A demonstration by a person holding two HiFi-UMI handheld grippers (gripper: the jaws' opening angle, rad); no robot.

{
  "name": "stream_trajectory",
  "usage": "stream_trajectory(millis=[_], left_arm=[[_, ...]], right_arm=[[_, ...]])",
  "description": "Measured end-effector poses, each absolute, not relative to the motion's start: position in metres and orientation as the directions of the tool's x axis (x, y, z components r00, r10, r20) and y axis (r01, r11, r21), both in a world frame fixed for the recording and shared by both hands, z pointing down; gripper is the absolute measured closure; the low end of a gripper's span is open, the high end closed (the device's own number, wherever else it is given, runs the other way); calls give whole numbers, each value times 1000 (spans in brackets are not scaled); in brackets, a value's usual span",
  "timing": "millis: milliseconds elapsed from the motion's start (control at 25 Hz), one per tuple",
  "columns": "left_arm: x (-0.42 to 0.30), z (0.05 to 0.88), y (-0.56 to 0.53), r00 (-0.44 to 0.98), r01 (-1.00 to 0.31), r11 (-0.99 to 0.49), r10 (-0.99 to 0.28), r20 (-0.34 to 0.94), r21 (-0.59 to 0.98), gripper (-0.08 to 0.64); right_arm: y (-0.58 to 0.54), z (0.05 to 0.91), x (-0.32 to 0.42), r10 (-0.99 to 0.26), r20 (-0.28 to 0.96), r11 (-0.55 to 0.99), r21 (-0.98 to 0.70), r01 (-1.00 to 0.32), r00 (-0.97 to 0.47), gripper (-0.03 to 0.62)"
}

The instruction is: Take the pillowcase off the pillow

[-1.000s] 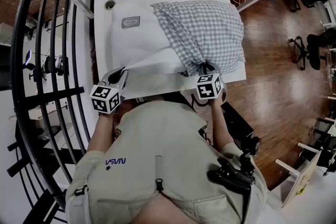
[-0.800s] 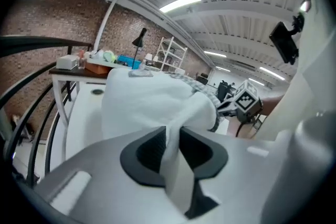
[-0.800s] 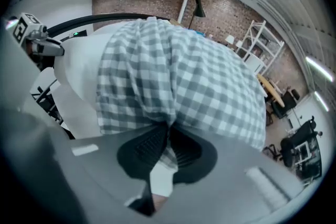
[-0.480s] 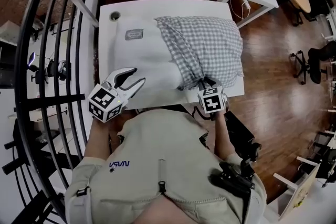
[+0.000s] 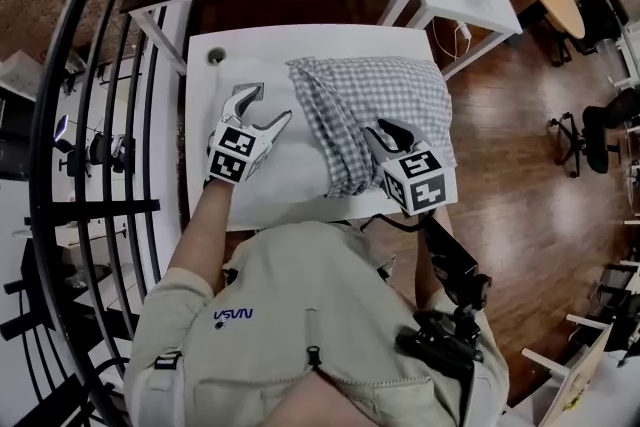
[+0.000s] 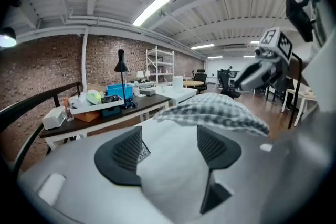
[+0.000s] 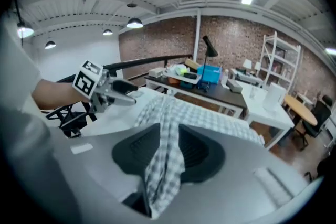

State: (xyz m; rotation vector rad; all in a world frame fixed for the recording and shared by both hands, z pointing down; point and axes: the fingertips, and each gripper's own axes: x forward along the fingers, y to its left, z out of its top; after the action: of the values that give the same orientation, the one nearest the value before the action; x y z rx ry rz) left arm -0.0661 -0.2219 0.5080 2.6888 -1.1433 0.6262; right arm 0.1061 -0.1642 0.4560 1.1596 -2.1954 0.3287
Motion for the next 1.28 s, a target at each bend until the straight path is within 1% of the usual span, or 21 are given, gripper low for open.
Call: stream_trajectory(millis=[80, 160, 200, 320, 360, 400, 440, 520, 560, 640, 720, 800, 920, 1000, 1080, 1160, 1200, 1280], left_arm=[[-56, 536, -230, 611, -711, -703, -615, 498, 3, 250], [-49, 555, -225, 607, -711, -703, -591, 531, 30, 264], [-47, 558, -218, 609, -709, -704, -584, 537, 37, 299], [-40, 553, -202, 616, -697, -717, -579, 534, 27, 466], [-40, 551, -199, 616, -695, -719, -585, 528, 14, 512], [-42, 547, -196, 615, -696, -719, -595, 518, 1, 540], [-45, 543, -194, 615, -698, -716, -607, 503, -9, 543], [-55, 529, -189, 616, -711, -703, -639, 460, -26, 546], [-61, 519, -186, 616, -719, -694, -658, 432, -31, 548], [-75, 499, -178, 620, -737, -675, -692, 370, -27, 548], [-90, 479, -164, 627, -748, -663, -717, 305, -21, 548], [-103, 470, -147, 631, -750, -661, -727, 272, -29, 548], [-115, 488, -127, 638, -746, -666, -711, 295, 9, 548], [-119, 512, -128, 626, -766, -639, -715, 311, 72, 548], [-121, 532, -140, 604, -790, -600, -730, 319, 123, 548], [-117, 541, -153, 594, -796, -595, -731, 336, 112, 543], [-113, 540, -158, 596, -790, -606, -726, 343, 91, 528], [-108, 525, -162, 607, -773, -633, -718, 340, 42, 473]], right_arm=[[-199, 456, 89, -668, 614, 591, 94, -801, -421, 459], [-228, 467, 68, -655, 625, 610, 105, -786, -425, 425], [-239, 475, 58, -643, 640, 622, 114, -775, -422, 410], [-259, 508, 27, -580, 708, 684, 155, -713, -403, 388], [-261, 518, 19, -561, 730, 706, 176, -686, -390, 388], [-263, 526, 15, -554, 745, 719, 202, -665, -372, 390], [-265, 530, 14, -561, 749, 718, 230, -657, -351, 420], [-275, 524, 22, -622, 726, 671, 301, -677, -294, 562], [-283, 515, 33, -666, 702, 629, 344, -698, -254, 568], [-303, 496, 69, -744, 648, 519, 407, -752, -163, 571], [-313, 484, 120, -779, 623, 405, 408, -818, -75, 571], [-310, 491, 167, -777, 630, 325, 368, -871, -24, 569], [-289, 524, 208, -742, 671, 249, 272, -930, -2, 568], [-276, 542, 210, -722, 692, 232, 262, -937, 14, 569], [-279, 544, 198, -742, 670, 264, 302, -916, 7, 569], [-287, 539, 188, -770, 638, 288, 304, -908, -31, 565], [-288, 535, 186, -784, 618, 292, 291, -911, -54, 552], [-282, 524, 186, -808, 580, 292, 243, -925, -102, 500]])
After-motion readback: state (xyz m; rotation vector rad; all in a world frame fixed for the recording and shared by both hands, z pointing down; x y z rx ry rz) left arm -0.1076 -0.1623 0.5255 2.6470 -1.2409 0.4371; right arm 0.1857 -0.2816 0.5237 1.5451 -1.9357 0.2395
